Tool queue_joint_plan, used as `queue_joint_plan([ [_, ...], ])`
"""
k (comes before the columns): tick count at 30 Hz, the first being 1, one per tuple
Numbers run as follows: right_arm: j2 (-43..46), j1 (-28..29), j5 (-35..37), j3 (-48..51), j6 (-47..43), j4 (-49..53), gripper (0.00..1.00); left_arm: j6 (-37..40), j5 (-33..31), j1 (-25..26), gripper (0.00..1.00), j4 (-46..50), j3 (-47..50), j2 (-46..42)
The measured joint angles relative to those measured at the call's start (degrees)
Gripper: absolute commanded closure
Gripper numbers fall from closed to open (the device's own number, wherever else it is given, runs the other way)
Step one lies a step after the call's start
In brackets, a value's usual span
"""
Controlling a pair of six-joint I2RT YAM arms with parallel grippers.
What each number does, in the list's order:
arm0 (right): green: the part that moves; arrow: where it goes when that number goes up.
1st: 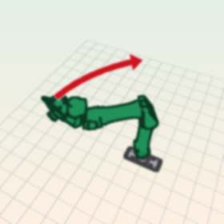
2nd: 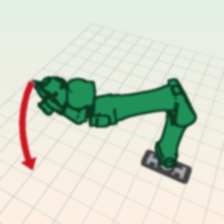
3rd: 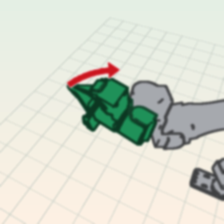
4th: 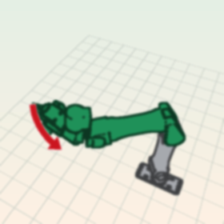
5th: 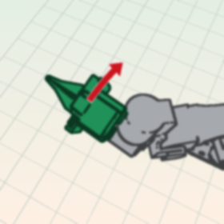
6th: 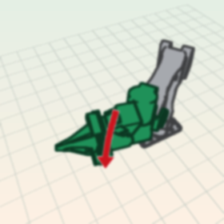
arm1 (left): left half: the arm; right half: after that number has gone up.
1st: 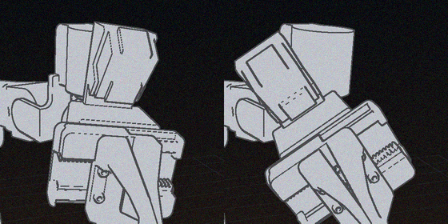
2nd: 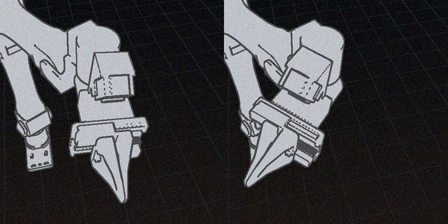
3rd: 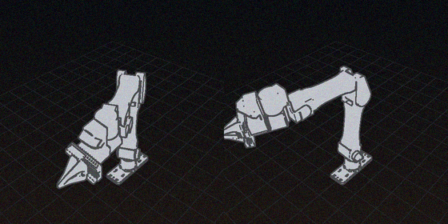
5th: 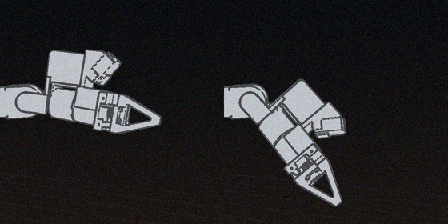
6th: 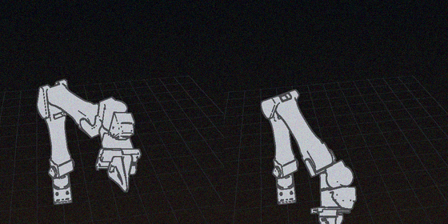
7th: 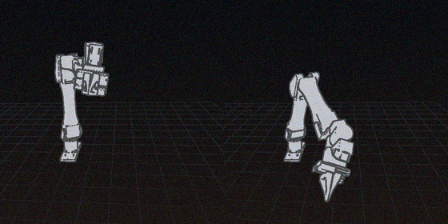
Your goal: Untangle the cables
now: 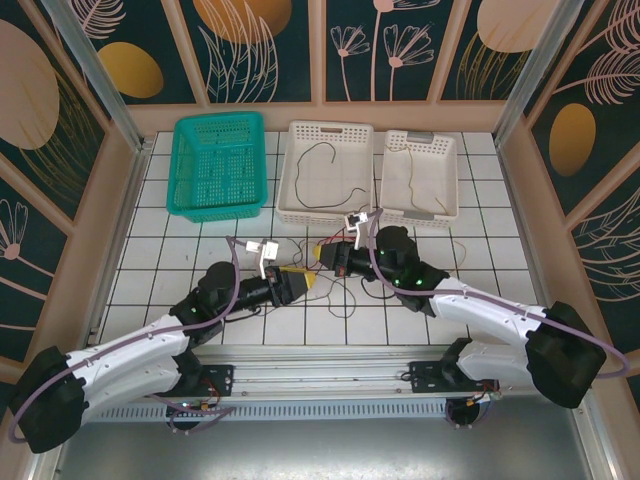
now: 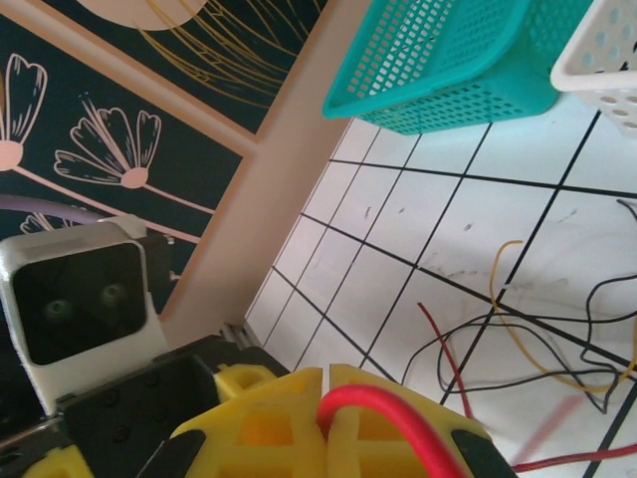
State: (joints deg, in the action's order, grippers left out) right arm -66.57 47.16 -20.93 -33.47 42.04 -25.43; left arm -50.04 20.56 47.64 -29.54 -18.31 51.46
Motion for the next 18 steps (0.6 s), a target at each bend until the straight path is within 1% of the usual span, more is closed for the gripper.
queue_joint_plan([
  [8, 0.1, -0.9, -0.3, -0.2, 0.3, -0.1, 1.00, 3.9, -0.5, 0.0, 0.45, 7.5, 0.0, -3.5],
  [14, -0.4, -0.9, -2.6, -1.9, 0.4, -0.2, 1.00, 4.8, -1.1, 0.0, 0.45, 8.9, 0.0, -3.4],
  [16, -1.5, -0.6, -3.4, -3.2, 0.3, -0.1, 1.00, 4.8, -1.1, 0.0, 0.47, 8.8, 0.0, -2.9],
  [18, -2.7, 0.0, -4.1, -4.4, 0.3, -0.1, 1.00, 4.8, -1.1, 0.0, 0.54, 8.8, 0.0, -2.4],
])
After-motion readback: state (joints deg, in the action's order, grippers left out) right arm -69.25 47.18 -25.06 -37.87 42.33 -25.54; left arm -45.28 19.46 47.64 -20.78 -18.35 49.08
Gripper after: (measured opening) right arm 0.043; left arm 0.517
